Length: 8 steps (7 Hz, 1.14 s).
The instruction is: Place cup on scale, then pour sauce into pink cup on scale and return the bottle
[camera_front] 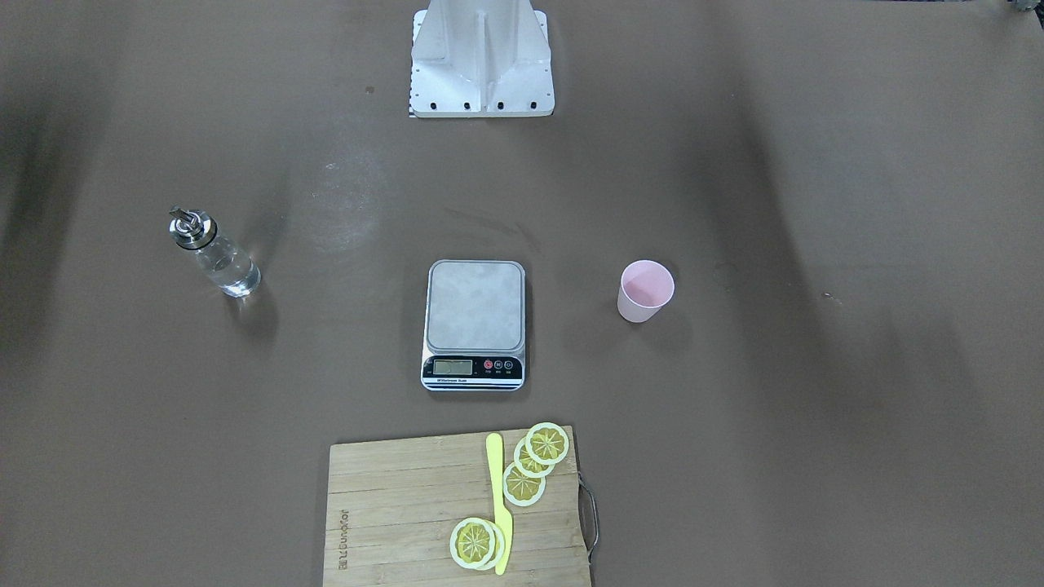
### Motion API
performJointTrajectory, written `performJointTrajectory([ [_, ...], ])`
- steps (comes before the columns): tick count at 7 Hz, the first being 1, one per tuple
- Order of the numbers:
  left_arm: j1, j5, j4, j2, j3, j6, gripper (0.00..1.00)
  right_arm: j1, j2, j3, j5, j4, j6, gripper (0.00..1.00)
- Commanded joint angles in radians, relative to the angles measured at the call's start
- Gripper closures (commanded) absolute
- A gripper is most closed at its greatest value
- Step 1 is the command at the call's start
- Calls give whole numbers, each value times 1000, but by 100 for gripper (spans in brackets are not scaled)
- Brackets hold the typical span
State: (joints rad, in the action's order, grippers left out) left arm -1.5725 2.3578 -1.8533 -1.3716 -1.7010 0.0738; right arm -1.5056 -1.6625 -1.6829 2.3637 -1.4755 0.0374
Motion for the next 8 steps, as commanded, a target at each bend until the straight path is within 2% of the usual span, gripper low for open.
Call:
performJointTrajectory([
  [1, 0, 3, -3, 9, -2, -5, 1, 1, -6, -8, 0, 0, -1, 0],
  [8, 3, -9, -15, -27, -6, -8, 1, 1, -6, -11, 2, 0, -4, 0],
])
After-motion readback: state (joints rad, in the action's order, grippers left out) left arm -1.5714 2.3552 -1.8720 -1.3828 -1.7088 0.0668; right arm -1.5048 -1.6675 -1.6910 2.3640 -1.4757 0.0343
